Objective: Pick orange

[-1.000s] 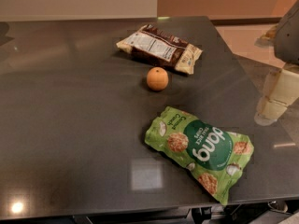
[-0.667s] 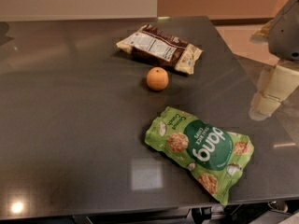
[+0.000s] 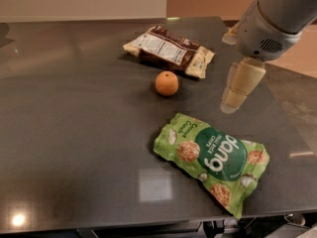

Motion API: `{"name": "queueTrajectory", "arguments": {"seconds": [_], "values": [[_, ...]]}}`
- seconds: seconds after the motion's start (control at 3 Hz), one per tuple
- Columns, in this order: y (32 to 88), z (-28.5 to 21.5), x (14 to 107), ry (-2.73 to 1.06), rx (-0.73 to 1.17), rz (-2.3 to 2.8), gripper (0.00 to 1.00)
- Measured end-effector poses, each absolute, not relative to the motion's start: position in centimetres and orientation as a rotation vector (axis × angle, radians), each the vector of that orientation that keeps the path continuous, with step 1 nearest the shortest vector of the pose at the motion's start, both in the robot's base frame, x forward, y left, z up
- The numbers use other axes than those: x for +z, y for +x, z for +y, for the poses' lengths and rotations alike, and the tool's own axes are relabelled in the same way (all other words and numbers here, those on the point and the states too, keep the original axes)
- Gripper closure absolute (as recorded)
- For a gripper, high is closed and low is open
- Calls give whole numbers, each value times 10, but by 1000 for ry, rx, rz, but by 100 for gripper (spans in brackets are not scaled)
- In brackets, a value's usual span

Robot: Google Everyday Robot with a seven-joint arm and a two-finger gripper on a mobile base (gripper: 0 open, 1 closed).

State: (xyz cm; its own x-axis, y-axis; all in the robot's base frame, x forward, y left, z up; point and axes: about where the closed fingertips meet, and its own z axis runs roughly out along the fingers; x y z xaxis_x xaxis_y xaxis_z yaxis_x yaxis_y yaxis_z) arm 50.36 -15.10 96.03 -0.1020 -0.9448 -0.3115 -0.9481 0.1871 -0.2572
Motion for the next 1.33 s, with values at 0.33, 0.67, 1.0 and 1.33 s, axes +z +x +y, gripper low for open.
{"name": "queueTrajectory", "arguments": {"seconds": [0.33, 0.67, 1.0, 1.33], "values": [[540, -126, 940, -1782, 81, 2052, 0], [574, -104, 920, -1785, 159, 2058, 0], [597, -82, 900, -1799, 237, 2066, 0], [606, -63, 887, -1822, 287, 2060, 0]]}}
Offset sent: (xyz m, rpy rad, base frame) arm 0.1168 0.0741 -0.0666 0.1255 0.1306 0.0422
